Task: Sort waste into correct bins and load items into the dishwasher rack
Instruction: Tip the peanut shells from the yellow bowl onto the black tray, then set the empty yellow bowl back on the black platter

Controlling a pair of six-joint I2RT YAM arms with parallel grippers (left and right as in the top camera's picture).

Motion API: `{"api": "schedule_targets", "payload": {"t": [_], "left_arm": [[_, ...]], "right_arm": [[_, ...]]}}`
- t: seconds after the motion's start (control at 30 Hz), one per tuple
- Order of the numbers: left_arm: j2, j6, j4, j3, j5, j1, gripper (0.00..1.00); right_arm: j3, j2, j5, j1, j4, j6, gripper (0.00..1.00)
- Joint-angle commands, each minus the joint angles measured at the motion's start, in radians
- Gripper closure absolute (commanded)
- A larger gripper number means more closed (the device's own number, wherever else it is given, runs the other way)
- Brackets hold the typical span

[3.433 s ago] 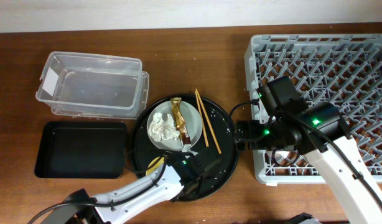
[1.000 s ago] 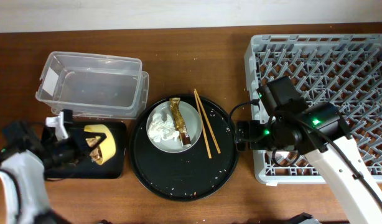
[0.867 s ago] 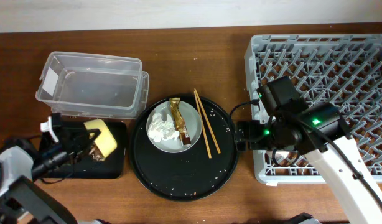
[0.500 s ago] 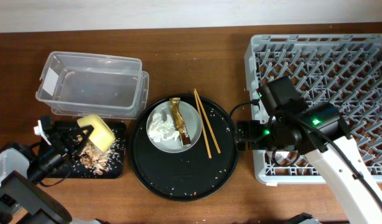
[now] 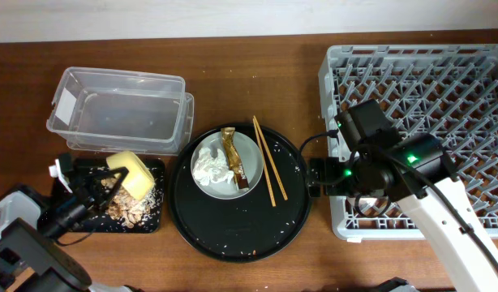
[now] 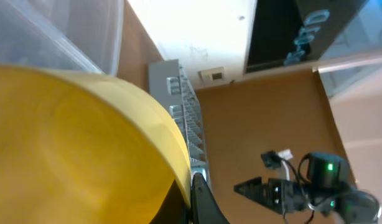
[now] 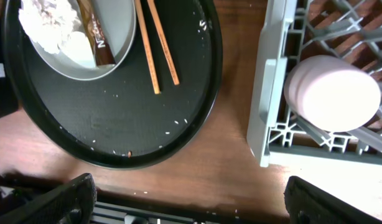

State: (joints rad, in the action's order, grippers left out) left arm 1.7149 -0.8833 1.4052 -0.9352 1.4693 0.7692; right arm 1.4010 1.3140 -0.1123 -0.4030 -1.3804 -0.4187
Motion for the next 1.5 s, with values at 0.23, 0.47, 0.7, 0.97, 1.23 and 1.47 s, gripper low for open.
{"api": "schedule_targets", "payload": {"t": [0.23, 0.47, 0.7, 0.97, 1.23, 1.47], "left_arm": [[-0.047, -0.422, 0.284, -0.046, -0.098, -0.118, 1.0], [-0.293, -0.166, 0.249, -0.169, -0.247, -0.467, 1.0], [-0.483, 0.622, -0.082, -0.176, -0.761, -0.81, 1.0], [-0.542, 1.201, -0.333, 0.005, -1.283, -1.328, 1.0], [-0.411, 1.392, -0.536, 0.103, -1.433, -1.565, 0.98], [-0.339, 1.406, -0.524, 0.039, -1.439, -1.582, 0.47]], "right_arm": [[-0.004, 0.002, 0.012, -0.008, -0.016, -0.005, 0.02], [-0.004, 0.002, 0.012, -0.008, -0.011, -0.005, 0.02], [-0.004, 0.002, 0.012, -0.008, -0.013, -0.005, 0.02], [-0.004, 0.002, 0.012, -0.008, -0.016, -0.006, 0.02], [-0.004, 0.002, 0.013, -0.008, -0.016, -0.006, 0.02], [-0.004, 0.002, 0.018, -0.008, -0.018, -0.005, 0.01]]}}
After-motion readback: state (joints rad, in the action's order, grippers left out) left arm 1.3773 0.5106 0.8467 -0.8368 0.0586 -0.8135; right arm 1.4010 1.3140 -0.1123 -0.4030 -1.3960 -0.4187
